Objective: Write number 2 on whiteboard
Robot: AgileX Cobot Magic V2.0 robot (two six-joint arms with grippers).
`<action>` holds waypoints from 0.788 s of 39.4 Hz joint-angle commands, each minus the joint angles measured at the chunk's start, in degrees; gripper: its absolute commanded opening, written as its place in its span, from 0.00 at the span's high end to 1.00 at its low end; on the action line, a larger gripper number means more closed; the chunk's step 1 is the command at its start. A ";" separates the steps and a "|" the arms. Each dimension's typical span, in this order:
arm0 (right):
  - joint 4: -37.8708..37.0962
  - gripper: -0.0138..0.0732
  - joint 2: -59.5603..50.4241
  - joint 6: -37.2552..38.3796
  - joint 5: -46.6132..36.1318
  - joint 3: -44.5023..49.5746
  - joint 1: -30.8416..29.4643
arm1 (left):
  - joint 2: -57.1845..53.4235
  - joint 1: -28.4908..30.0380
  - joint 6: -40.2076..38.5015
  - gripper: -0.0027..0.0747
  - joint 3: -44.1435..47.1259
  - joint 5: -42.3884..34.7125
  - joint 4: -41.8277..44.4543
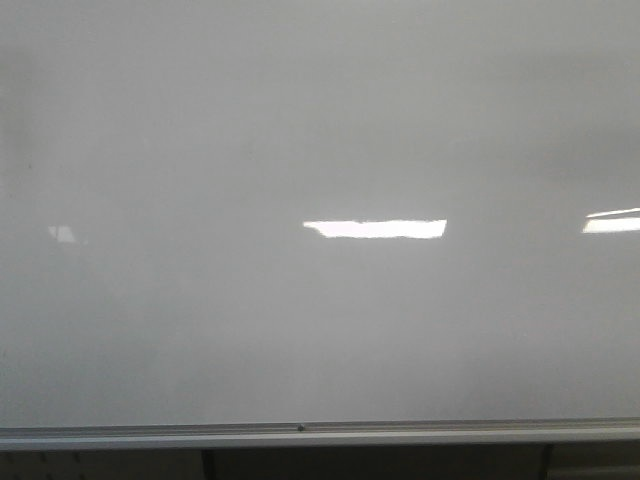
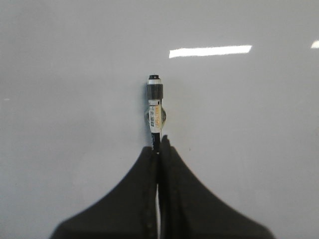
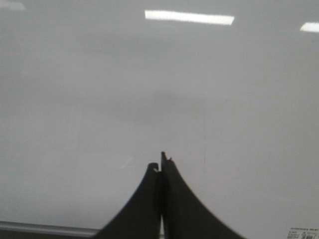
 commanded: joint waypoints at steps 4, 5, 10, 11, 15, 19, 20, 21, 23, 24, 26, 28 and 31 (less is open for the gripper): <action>0.03 0.92 3.68 -0.16 -1.50 -1.92 0.08 | 3.59 -0.42 -0.09 0.99 -1.91 -1.44 -0.68; 0.03 0.91 4.08 -0.16 -1.35 -1.92 0.08 | 4.00 -0.42 -0.09 0.99 -1.91 -0.76 -0.68; 0.03 0.70 4.41 -0.16 -1.24 -1.92 0.08 | 5.32 -0.42 -0.09 0.78 -1.91 0.47 -0.27; 0.03 0.63 4.41 -0.16 -1.24 -1.92 0.08 | 5.68 -0.42 -0.09 0.72 -1.91 0.59 -0.27; 0.03 0.38 4.41 -0.16 -1.24 -1.92 0.08 | 6.60 -0.42 -0.09 0.42 -1.91 0.59 -0.27; 0.03 0.20 4.41 -0.16 -1.24 -1.92 0.08 | 7.76 -0.42 -0.09 0.22 -1.91 0.59 -0.27; 0.03 0.18 4.41 -0.16 -1.36 -1.92 0.08 | 8.25 -0.48 -0.09 0.19 -1.91 0.59 -0.27; 0.03 0.17 4.41 -0.16 -1.37 -1.92 0.08 | 8.81 -0.56 -0.09 0.17 -1.91 0.45 -0.27; 0.03 0.17 4.41 -0.16 -1.51 -1.92 0.08 | 9.80 -0.56 -0.09 0.18 -2.02 0.16 -0.27; 0.03 0.18 4.41 -0.16 -1.49 -1.92 0.08 | 10.33 -0.56 -0.09 0.18 -2.11 -0.30 -0.27; 0.03 0.18 4.41 -0.16 -1.52 -1.92 0.08 | 11.93 -0.56 -0.09 0.19 -2.41 -0.66 -0.27; 0.03 0.18 4.41 -0.16 -1.52 -1.92 0.08 | 13.24 -0.56 -0.09 0.19 -3.02 -0.66 -0.38; 0.03 0.18 4.41 -0.16 -1.58 -1.92 0.08 | 15.65 -0.56 -0.09 0.19 -3.92 -1.07 -0.98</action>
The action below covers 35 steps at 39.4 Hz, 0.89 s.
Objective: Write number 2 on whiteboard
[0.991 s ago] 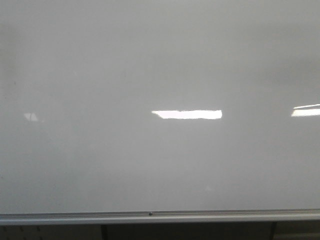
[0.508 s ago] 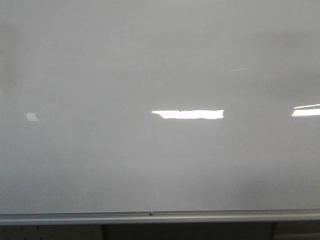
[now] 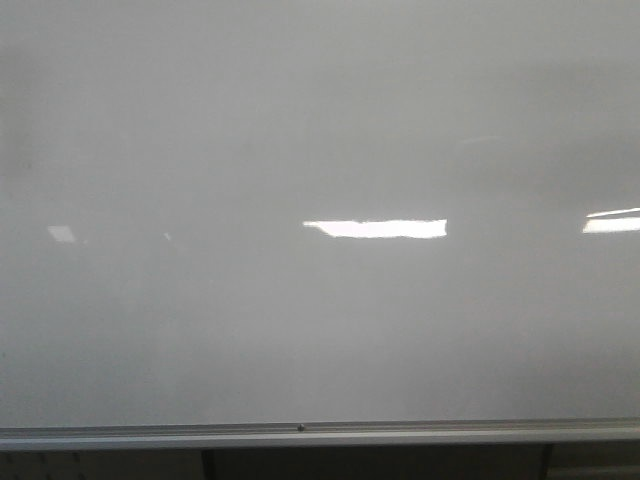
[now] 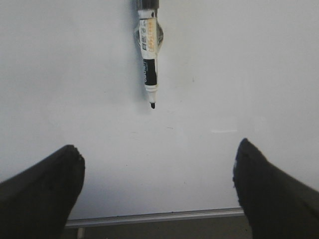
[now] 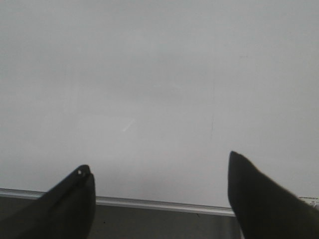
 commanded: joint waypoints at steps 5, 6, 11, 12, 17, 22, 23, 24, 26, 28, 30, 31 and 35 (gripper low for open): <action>0.03 0.18 -0.15 -0.16 -4.14 -1.92 0.08 | 6.51 -0.56 -0.09 0.19 -4.35 -6.88 -0.86; 0.03 0.18 -0.15 -0.16 -4.14 -1.92 0.08 | 7.30 -0.56 -0.09 0.19 -4.88 -7.24 -0.86; 0.03 0.18 -0.15 -0.16 -4.14 -1.92 0.08 | 12.50 -0.56 -0.09 0.19 -6.78 -9.98 -0.86; 0.03 0.18 -0.15 -0.16 -4.14 -1.92 0.08 | 13.29 -0.56 -0.09 0.19 -7.01 -10.67 -0.86; 0.03 0.18 -0.15 -0.16 -4.14 -1.92 0.08 | 18.18 -0.56 -0.09 0.19 -8.68 -13.70 -0.86; 0.03 0.18 -0.15 -0.16 -4.14 -1.92 0.08 | 22.11 -0.56 -0.09 0.19 -10.02 -16.46 -0.86; 0.03 0.18 -0.15 -0.16 -4.14 -1.92 0.08 | 22.70 -0.56 -0.09 0.19 -10.29 -17.09 -0.86; 0.03 0.18 -0.15 -0.16 -4.14 -1.92 0.08 | 23.32 -0.56 -0.09 0.19 -10.53 -17.84 -0.93; 0.03 0.18 -0.15 -0.16 -4.14 -1.92 0.08 | 24.66 -0.56 -0.09 0.19 -10.75 -19.04 -1.07; 0.03 0.18 -0.15 -0.16 -4.14 -1.92 0.08 | 25.78 -0.56 -0.09 0.19 -11.04 -20.19 -1.67; 0.03 0.18 -0.15 -0.16 -4.14 -1.92 0.08 | 27.03 -0.56 -0.09 0.19 -11.47 -20.98 -1.96; 0.03 0.18 -0.15 -0.16 -4.14 -1.92 0.08 | 27.56 -0.56 -0.09 0.19 -11.69 -21.20 -1.96; 0.03 0.18 -0.15 -0.16 -4.14 -1.92 0.08 | 29.91 -0.56 -0.09 0.19 -12.34 -22.14 -1.96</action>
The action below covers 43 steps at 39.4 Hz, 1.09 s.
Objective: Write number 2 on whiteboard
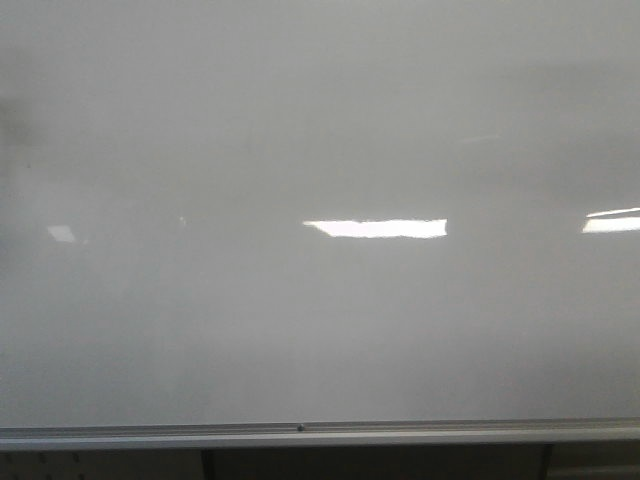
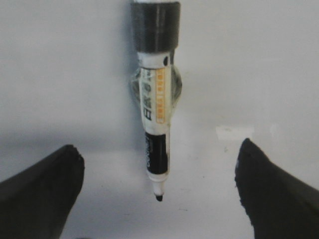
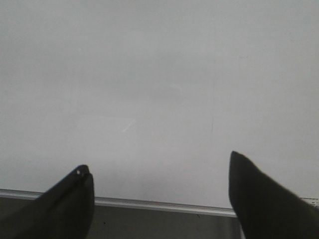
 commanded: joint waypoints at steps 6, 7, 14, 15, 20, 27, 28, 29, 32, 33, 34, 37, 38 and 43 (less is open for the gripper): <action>0.03 0.18 -0.15 -0.16 -4.04 -1.92 0.08 | 2.52 -0.56 -0.09 0.20 -3.51 -5.79 -0.72; 0.03 0.18 -0.15 -0.16 -4.04 -1.92 0.08 | 2.85 -0.56 -0.09 0.21 -3.78 -5.79 -0.72; 0.03 0.18 -0.15 -0.16 -4.04 -1.92 0.08 | 5.06 -0.56 -0.09 0.32 -5.63 -5.28 -0.72; 0.03 0.18 -0.15 -0.16 -4.04 -1.92 0.08 | 5.12 -0.56 -0.09 0.33 -5.72 -5.28 -0.72; 0.03 0.18 -0.15 -0.16 -4.04 -1.92 0.08 | 5.96 -0.56 -0.09 0.43 -5.85 -5.11 -0.72; 0.03 0.18 -0.15 -0.16 -4.04 -1.92 0.08 | 6.27 -0.56 -0.09 0.52 -5.85 -3.23 -0.72; 0.03 0.18 -0.15 -0.16 -4.04 -1.92 0.08 | 6.27 -0.56 -0.09 0.54 -5.85 -3.22 -0.72; 0.03 0.18 -0.15 -0.16 -4.04 -1.92 0.08 | 6.27 -0.56 -0.09 0.55 -5.85 -3.22 -0.72; 0.03 0.18 -0.15 -0.16 -4.04 -1.92 0.08 | 6.39 -0.56 -0.09 0.62 -5.85 -3.33 -0.62; 0.03 0.18 -0.15 -0.16 -4.04 -1.92 0.08 | 6.39 -0.56 -0.09 0.64 -5.85 -3.33 -0.62; 0.03 0.18 -0.15 -0.16 -4.04 -1.92 0.08 | 6.39 -0.56 -0.09 0.66 -5.85 -3.21 -0.62; 0.03 0.18 -0.15 -0.16 -4.04 -1.92 0.08 | 6.39 -0.56 -0.09 0.74 -5.85 -3.21 -0.62; 0.03 0.18 -0.15 -0.16 -4.04 -1.92 0.08 | 6.39 -0.56 -0.09 0.78 -5.85 -3.44 -0.62; 0.03 0.18 -0.15 -0.16 -3.98 -1.92 0.08 | 6.39 -0.56 -0.09 0.88 -5.85 -4.06 -0.48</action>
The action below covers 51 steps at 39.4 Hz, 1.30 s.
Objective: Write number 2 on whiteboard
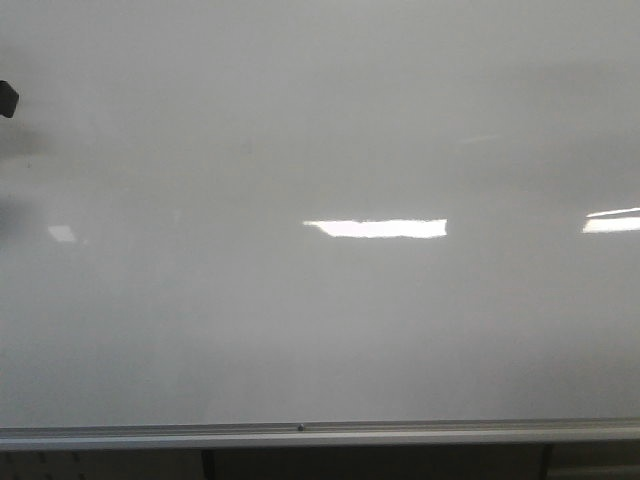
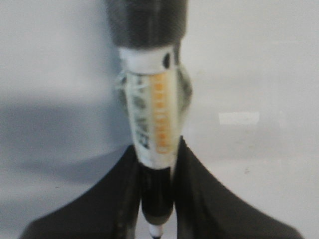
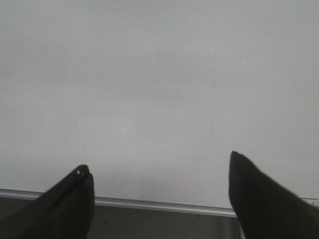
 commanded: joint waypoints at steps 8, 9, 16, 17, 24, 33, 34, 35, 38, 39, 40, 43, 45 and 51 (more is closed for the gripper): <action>1.00 0.18 -0.15 -0.21 -0.07 -3.77 0.08 | -3.22 -0.26 -0.09 0.96 -2.41 2.02 0.87; 1.14 0.18 -0.15 -0.27 1.22 -4.44 0.08 | -3.67 -0.41 0.24 0.96 -2.83 3.63 1.19; 4.18 0.18 0.96 -4.57 11.65 -9.78 0.08 | -7.42 -3.19 8.51 0.96 -7.53 21.23 1.39; 5.16 0.18 1.31 -5.51 13.37 -10.78 0.08 | -7.99 -3.97 9.91 0.96 -8.37 23.58 1.30; 14.92 0.18 5.16 -17.08 22.38 -16.50 0.08 | -11.28 -9.95 19.46 0.96 -12.77 37.54 -0.64; 23.38 0.18 11.11 -30.76 26.97 -22.24 5.36 | -15.65 -19.75 28.74 0.96 -13.77 46.29 -3.46; 23.63 0.18 11.62 -32.08 27.28 -22.70 6.82 | -16.22 -21.24 29.59 0.96 -13.77 46.79 -4.28; 23.63 0.18 12.31 -33.20 27.68 -23.25 8.00 | -16.54 -21.84 30.81 0.96 -13.77 47.39 -4.99; 23.63 0.18 13.95 -35.80 28.63 -24.56 12.44 | -17.35 -25.25 34.06 0.96 -13.77 48.31 -7.64; 23.63 0.18 14.38 -36.95 28.86 -24.88 13.67 | -17.59 -26.48 34.63 0.96 -13.77 48.48 -8.18; 23.63 0.18 14.87 -37.97 29.15 -25.49 15.75 | -17.74 -27.77 35.24 0.96 -13.77 48.57 -8.70; 23.63 0.18 16.22 -40.76 29.45 -26.80 19.90 | -17.86 -31.41 35.92 0.96 -13.77 48.57 -8.81; 23.63 0.18 17.06 -42.21 29.50 -27.88 22.94 | -17.86 -33.55 35.92 0.96 -13.77 48.57 -8.81; 23.63 0.18 20.33 -45.06 29.26 -31.71 29.63 | -17.86 -38.99 35.92 0.96 -13.77 48.12 -8.81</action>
